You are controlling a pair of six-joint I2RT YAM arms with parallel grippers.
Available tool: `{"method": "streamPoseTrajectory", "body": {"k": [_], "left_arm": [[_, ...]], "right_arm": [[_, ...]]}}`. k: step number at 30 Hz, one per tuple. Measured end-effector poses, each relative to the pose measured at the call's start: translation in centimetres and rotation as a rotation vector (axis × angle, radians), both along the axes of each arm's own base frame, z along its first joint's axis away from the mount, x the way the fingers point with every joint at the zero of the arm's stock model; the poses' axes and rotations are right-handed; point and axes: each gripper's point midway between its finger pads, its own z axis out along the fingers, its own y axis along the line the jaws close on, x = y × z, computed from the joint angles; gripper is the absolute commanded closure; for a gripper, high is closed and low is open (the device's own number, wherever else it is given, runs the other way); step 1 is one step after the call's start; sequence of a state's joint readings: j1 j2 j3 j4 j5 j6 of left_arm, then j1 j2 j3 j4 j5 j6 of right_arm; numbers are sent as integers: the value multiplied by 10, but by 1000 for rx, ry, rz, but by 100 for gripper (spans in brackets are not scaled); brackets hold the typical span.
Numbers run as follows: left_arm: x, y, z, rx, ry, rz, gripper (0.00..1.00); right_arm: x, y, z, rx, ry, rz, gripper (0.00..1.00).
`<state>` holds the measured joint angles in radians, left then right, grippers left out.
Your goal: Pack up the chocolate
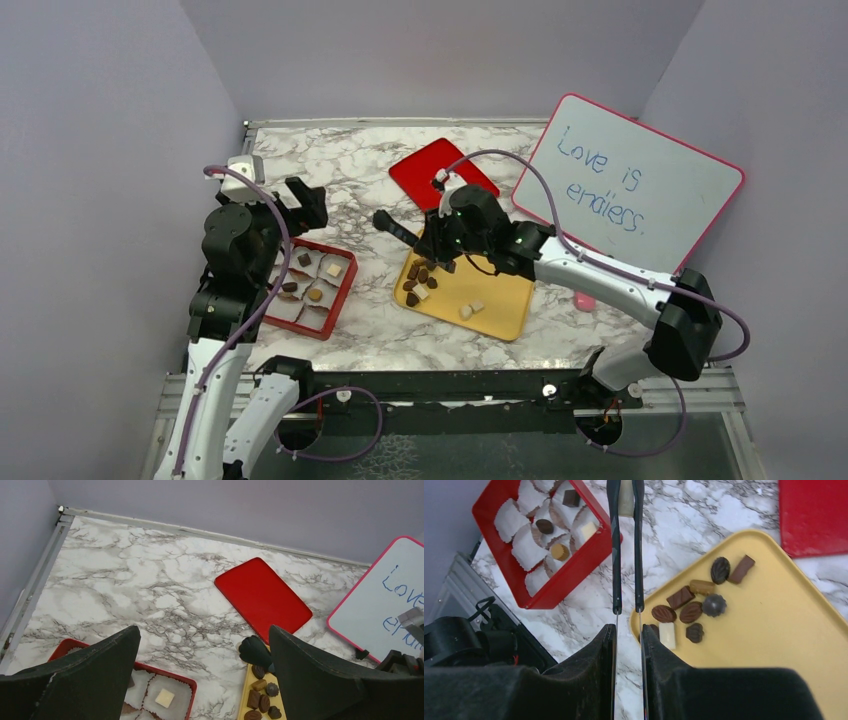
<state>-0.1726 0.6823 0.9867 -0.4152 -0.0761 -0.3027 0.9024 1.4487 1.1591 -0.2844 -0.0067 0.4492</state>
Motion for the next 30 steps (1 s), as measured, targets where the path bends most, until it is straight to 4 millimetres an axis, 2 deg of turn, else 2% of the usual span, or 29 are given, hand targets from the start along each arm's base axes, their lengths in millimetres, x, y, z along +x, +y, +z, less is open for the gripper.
{"method": "streamPoseTrajectory", "body": {"k": [9,15,21,30], "left_arm": [[-12,13,30,-10,-78,61,1],[-24,24,52,-22,-150,112,1],[-26,27,60,-27,-169,126,1],[-26,29,65,-34,-187,139,1]], "right_arm": [[-2,50,-16,52,7,126,81],[-4,89,-17,88,-20,217,81],[-9,127,-14,133,-81,320,80],[-31,179,-34,142,-134,470,80]]}}
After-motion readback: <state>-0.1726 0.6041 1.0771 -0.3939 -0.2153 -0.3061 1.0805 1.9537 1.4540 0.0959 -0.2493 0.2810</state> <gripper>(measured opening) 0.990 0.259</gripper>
